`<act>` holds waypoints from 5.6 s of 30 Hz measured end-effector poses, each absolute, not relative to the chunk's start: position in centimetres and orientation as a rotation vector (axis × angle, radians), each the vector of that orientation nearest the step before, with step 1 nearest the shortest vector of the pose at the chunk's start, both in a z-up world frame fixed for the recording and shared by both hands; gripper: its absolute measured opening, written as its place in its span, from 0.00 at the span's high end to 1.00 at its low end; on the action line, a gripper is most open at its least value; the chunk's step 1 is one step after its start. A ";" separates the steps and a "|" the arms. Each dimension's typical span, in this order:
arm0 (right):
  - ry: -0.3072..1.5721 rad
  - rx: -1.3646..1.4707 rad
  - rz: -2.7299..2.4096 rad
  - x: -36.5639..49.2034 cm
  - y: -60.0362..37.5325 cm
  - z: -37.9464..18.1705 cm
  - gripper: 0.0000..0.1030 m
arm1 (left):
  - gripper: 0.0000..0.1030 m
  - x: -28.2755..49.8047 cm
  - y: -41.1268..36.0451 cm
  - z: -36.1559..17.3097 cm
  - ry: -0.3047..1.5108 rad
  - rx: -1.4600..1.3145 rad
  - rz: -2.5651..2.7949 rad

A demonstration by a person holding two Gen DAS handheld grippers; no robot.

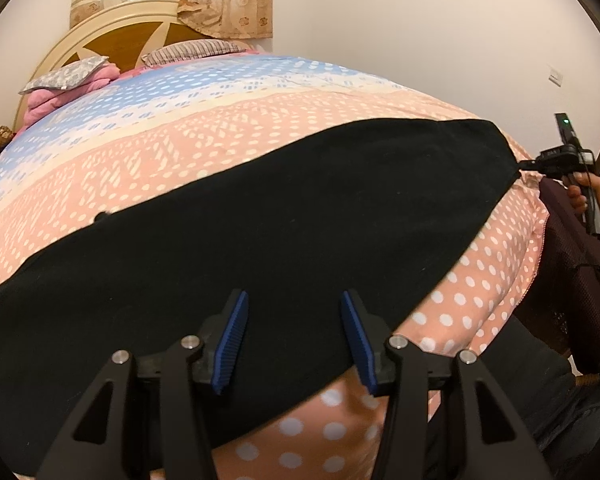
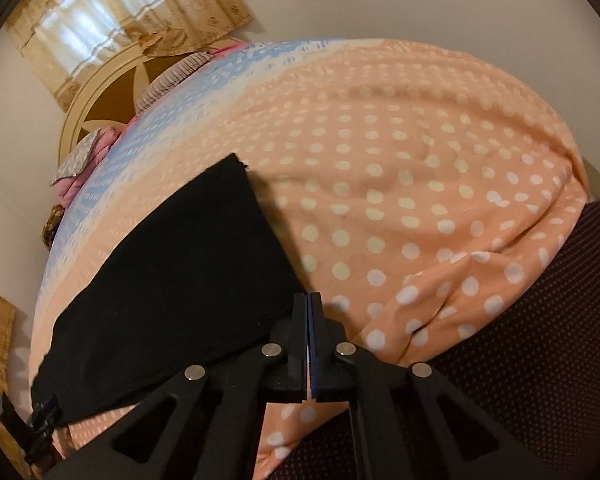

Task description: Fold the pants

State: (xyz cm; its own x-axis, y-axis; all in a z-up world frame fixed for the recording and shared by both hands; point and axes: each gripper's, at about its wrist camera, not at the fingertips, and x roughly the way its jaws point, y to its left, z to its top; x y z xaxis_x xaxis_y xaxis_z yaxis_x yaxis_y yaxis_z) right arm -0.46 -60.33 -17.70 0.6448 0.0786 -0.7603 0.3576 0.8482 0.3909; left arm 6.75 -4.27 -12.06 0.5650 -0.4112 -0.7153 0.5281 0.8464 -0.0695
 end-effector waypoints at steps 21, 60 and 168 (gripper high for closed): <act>0.843 0.556 -0.174 -0.7 -60.0 -17.4 0.57 | 0.50 6.8 -3.3 -12.3 0.797 0.131 -0.538; 0.811 0.306 0.386 6.8 -35.1 -9.2 0.48 | 0.18 6.5 19.5 -13.7 0.755 0.076 0.065; 0.737 0.821 0.151 1.3 -63.4 -19.8 0.58 | 0.16 7.9 1.8 -12.5 0.768 -0.012 -0.233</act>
State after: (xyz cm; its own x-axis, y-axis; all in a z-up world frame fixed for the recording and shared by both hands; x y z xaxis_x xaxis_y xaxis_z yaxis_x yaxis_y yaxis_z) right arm 1.27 -63.42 -19.80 0.7452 0.3943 -0.5378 0.1508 0.6859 0.7119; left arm 7.93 1.75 -12.49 0.6948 -0.2135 -0.6868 0.2049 0.9741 -0.0955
